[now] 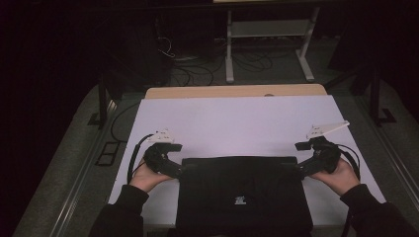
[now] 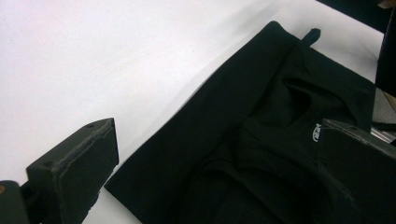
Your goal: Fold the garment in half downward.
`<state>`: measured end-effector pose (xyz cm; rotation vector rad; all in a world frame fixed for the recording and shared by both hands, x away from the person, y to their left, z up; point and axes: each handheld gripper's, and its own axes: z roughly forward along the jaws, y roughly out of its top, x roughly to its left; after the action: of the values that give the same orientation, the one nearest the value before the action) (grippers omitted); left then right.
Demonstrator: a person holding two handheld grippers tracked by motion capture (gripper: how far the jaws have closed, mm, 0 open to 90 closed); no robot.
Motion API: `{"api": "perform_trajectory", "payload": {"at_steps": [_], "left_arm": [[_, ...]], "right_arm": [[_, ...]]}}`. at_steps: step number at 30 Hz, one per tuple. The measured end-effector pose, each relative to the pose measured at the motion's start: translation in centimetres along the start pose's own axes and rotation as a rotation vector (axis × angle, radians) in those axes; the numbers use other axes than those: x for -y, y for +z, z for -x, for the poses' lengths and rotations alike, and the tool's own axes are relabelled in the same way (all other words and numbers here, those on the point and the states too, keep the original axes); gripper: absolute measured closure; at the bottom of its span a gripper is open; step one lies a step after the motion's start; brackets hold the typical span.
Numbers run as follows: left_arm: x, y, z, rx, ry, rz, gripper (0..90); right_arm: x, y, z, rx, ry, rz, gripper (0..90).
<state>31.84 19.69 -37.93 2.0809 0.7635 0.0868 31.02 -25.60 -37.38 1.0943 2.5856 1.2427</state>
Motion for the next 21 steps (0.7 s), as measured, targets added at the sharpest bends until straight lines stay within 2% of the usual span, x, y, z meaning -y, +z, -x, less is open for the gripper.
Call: {"api": "perform_trajectory", "payload": {"at_steps": [7, 11, 15, 19, 21], "left_arm": [[0.4, 1.0, -0.9, 0.001, 0.014, -0.039, 0.0], [0.8, 1.3, -1.4, -0.002, 0.004, -0.046, 0.0], [1.3, 1.5, -1.9, -0.01, -0.017, -0.033, 0.0], [1.6, 1.6, -2.4, -0.024, -0.019, -0.05, 0.0], [1.7, 1.7, -2.6, -0.023, -0.025, -0.041, 0.0]], "right_arm": [[0.0, 0.6, 0.7, -0.014, -0.005, -0.002, 0.0], [0.2, 0.9, 1.1, -0.01, 0.001, -0.005, 0.0], [0.6, 1.2, 1.8, -0.004, 0.016, -0.009, 0.0], [1.0, 1.5, 2.5, 0.005, 0.032, -0.015, 0.0], [1.2, 1.5, 2.9, 0.008, 0.042, -0.014, 0.0]]}}
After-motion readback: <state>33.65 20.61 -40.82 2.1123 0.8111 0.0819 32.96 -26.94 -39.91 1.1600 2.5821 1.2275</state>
